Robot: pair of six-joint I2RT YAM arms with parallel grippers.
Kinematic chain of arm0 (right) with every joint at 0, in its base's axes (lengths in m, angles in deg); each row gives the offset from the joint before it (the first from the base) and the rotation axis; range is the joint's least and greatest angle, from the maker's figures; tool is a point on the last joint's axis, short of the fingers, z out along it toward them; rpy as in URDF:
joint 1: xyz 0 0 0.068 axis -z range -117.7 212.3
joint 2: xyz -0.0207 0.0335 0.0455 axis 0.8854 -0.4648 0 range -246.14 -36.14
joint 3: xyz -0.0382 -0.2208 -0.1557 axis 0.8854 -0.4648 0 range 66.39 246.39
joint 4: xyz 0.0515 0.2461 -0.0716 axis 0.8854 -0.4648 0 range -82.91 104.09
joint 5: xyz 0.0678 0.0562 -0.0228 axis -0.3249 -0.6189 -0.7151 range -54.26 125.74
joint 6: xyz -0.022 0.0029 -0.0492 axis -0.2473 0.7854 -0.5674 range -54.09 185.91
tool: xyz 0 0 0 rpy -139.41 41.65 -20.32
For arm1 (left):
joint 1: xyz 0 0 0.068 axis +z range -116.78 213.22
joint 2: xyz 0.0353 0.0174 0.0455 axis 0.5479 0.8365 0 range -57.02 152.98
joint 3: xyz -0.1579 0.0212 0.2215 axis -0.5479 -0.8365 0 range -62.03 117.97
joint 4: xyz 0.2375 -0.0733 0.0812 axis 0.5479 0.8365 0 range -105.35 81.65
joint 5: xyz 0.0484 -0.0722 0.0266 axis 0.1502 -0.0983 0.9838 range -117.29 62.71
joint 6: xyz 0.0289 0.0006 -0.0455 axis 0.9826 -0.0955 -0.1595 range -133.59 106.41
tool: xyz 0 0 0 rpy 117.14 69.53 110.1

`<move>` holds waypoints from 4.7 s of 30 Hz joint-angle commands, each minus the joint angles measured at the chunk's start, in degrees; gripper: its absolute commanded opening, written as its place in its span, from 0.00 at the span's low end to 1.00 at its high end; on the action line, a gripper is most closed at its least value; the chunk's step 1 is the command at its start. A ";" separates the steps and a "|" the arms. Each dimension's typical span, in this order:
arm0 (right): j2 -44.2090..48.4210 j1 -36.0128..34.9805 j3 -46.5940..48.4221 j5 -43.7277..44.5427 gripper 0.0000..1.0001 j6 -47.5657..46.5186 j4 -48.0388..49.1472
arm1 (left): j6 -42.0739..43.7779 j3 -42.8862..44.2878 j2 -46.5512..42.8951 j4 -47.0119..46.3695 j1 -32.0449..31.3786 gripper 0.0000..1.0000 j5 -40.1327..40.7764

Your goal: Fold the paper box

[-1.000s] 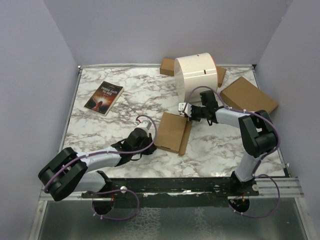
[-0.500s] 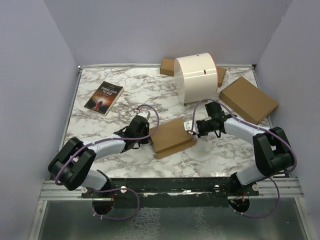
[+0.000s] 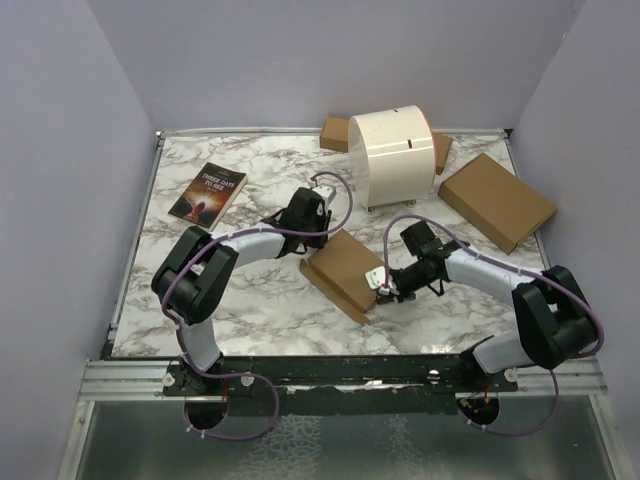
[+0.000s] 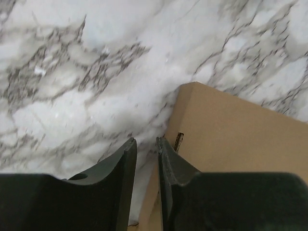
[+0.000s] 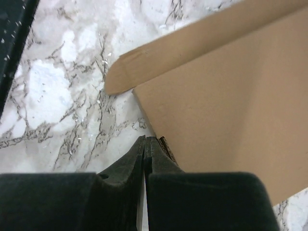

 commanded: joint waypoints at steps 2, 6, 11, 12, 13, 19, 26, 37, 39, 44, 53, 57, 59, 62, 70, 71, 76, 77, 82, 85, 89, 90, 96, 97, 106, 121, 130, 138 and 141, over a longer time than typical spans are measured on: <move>4.95 -0.35 1.55 -3.93 0.04 2.40 -2.54 | 5.52 8.80 3.45 4.24 0.83 0.29 -2.41; 9.66 -0.35 1.20 -4.86 0.06 2.66 -5.90 | 7.08 8.10 -2.06 5.45 3.22 0.39 3.61; 12.45 -0.35 2.47 -8.09 0.20 2.67 -7.18 | 8.03 1.15 -14.32 3.75 3.91 0.45 4.11; 12.61 -0.34 2.90 -8.78 0.25 2.61 -6.93 | 8.05 -1.79 -17.34 1.38 3.84 0.45 1.51; 12.74 -0.35 3.23 -9.47 0.30 2.65 -6.30 | 7.67 -5.85 -20.54 -2.00 3.71 0.45 -1.86; 12.64 -0.19 4.90 -12.60 0.45 7.70 0.53 | 13.83 -33.63 -39.16 -33.38 -7.95 0.45 -9.19; 12.38 2.12 4.69 -13.74 0.57 14.03 5.98 | 20.54 -50.22 -45.58 -53.11 -21.49 0.53 -9.43; 6.03 10.11 4.86 -12.03 0.64 28.66 11.90 | 33.15 -45.64 -22.63 -58.76 -40.41 0.54 5.29; 4.91 10.25 5.13 -10.43 0.65 31.74 13.47 | 34.28 -43.59 -18.74 -59.35 -41.57 0.54 8.39; 3.51 10.30 5.77 -6.29 0.65 36.89 15.81 | 33.30 -40.63 -13.02 -60.32 -42.23 0.51 13.51; 2.38 10.74 6.13 -0.95 0.66 40.20 17.58 | 31.44 -38.76 -4.88 -63.91 -42.55 0.50 11.39; 2.32 10.81 6.12 -1.19 0.66 40.38 17.71 | 31.31 -37.85 -3.85 -62.30 -42.64 0.47 11.78; 2.21 10.81 6.12 -1.30 0.65 40.40 17.70 | 31.31 -36.99 -2.39 -61.14 -42.59 0.45 12.79; 2.09 10.81 6.10 -1.53 0.66 40.48 17.71 | 31.24 -36.50 -1.10 -61.24 -42.58 0.39 13.95; 1.57 10.81 6.06 -1.52 0.65 41.17 17.89 | 30.20 -37.17 -0.23 -62.56 -42.66 0.24 15.70; 1.41 10.81 6.02 -1.42 0.66 41.45 17.89 | 30.02 -37.26 -0.29 -62.62 -42.62 0.23 15.86; 0.25 10.81 6.11 -1.64 0.66 42.70 17.98 | 28.82 -37.59 -0.12 -63.18 -42.66 0.14 16.68; -0.06 10.81 6.17 -1.65 0.65 42.94 17.90 | 28.68 -37.72 -0.07 -63.50 -42.61 0.12 16.82; -1.14 11.51 6.59 -2.52 0.66 45.63 17.88 | 27.93 -38.43 -0.15 -64.62 -42.63 0.01 17.36; -2.14 12.60 6.76 -2.95 0.66 48.60 18.38 | 27.17 -38.82 -0.24 -65.32 -42.58 0.00 17.64; -3.54 14.13 6.68 -2.97 0.66 51.36 19.30 | 26.26 -39.33 0.08 -66.51 -42.55 0.00 18.04; -3.78 14.34 6.64 -2.91 0.66 52.22 19.63 | 26.09 -39.29 0.23 -66.57 -42.58 0.00 18.15; -6.22 15.28 6.74 -4.18 0.66 54.76 19.74 | 24.67 -39.82 0.59 -68.91 -42.58 0.00 19.01; -6.69 15.45 6.85 -4.16 0.66 55.06 19.69 | 24.38 -40.04 0.63 -69.35 -42.58 0.00 19.25; -9.99 16.48 7.37 -2.71 0.65 56.37 19.18 | 19.97 -40.91 0.38 -71.06 -41.28 0.00 19.58; -10.93 16.43 7.83 -2.43 0.52 55.86 18.56 | 11.38 -40.08 -0.81 -68.39 -37.13 0.00 15.64; -11.58 16.44 8.47 -4.82 0.43 53.68 16.72 | 7.68 -37.83 -2.90 -62.22 -34.60 0.00 12.62; -11.57 16.43 8.66 -6.51 0.39 52.61 15.97 | 5.14 -34.10 -3.93 -53.09 -32.92 0.00 10.53; -11.55 16.43 8.69 -6.90 0.38 52.35 15.71 | 4.87 -32.65 -3.93 -50.02 -32.52 0.00 9.60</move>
